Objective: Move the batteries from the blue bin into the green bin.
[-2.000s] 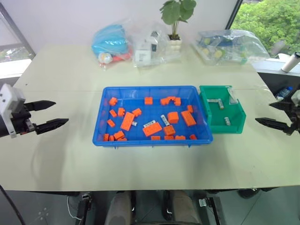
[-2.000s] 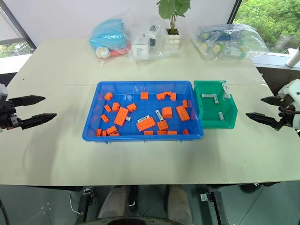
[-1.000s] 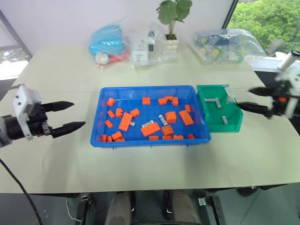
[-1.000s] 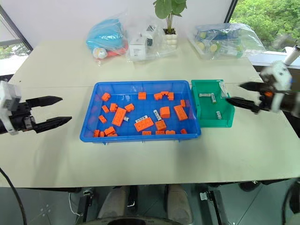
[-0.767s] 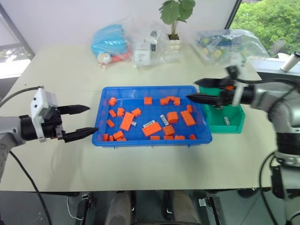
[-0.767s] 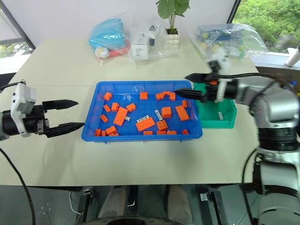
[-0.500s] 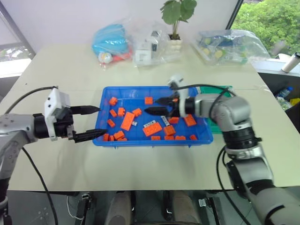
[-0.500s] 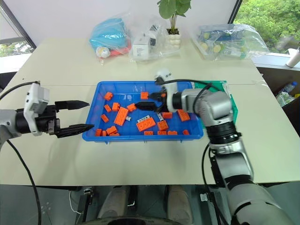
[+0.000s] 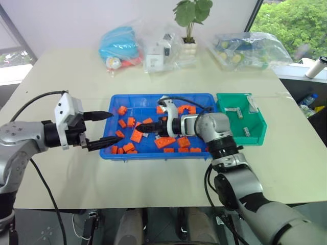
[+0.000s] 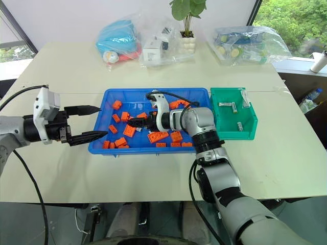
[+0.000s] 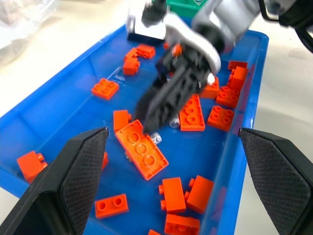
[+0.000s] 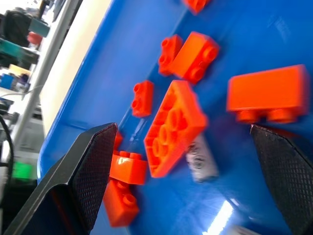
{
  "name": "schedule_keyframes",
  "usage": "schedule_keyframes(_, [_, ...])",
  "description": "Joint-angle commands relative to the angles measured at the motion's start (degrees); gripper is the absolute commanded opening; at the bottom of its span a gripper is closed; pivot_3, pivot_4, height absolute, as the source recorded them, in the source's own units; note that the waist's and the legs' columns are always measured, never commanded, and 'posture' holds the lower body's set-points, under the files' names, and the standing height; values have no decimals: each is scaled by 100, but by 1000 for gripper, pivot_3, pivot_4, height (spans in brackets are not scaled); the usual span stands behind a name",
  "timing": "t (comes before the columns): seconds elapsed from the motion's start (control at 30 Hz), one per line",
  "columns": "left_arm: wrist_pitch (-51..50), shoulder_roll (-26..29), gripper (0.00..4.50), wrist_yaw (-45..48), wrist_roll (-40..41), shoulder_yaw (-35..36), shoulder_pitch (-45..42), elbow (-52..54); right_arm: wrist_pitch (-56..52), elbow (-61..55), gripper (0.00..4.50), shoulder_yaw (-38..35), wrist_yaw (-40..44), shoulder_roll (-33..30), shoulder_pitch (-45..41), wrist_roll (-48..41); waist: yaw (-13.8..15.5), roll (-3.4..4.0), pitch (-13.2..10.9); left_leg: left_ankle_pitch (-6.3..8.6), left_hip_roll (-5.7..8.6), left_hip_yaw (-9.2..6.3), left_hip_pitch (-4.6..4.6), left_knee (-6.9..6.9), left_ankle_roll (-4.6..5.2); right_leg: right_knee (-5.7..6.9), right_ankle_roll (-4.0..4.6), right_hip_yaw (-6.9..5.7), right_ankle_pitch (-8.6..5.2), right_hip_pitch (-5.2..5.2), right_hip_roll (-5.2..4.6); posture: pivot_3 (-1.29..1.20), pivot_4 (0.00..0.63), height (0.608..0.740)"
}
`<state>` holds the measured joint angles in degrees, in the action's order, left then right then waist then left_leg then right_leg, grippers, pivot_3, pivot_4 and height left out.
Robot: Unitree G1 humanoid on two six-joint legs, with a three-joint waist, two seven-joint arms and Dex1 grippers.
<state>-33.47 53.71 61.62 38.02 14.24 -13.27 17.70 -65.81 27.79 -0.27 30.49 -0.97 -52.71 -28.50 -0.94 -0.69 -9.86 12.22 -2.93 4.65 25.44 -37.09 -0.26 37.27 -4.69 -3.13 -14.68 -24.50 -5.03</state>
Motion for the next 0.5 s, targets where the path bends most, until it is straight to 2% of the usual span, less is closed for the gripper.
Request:
schedule_keyframes(0.03, [6,-13,4500,-53,48,36,-102,125,-5,35,4456,-108,-54,168,-178,-73,2,0,0,0,0,-1,0,0,0,0,0,0,0,0,0,0,150,736])
schedule_keyframes(0.07, [11,-17,4500,-58,44,29,-109,118,-1,49,4456,-101,-59,201,-175,-57,-2,0,0,0,0,-1,0,0,0,0,0,0,0,0,0,0,150,736])
schedule_keyframes(0.17, [24,-48,4500,-87,30,-6,-166,97,100,121,3582,-51,-96,294,-146,30,-10,0,0,0,0,-2,0,1,0,0,0,0,0,0,0,0,150,736])
schedule_keyframes(0.4, [49,-96,4500,-99,3,-70,-261,42,430,-92,44,28,34,391,-211,56,-12,0,0,0,0,-2,-1,2,0,0,0,0,0,0,0,0,150,736])
schedule_keyframes(0.5, [67,-102,4500,-91,-7,-105,-288,22,708,-231,6,141,103,436,-269,107,-11,0,0,0,-1,-5,-1,2,0,-1,0,-3,0,1,1,0,150,736])
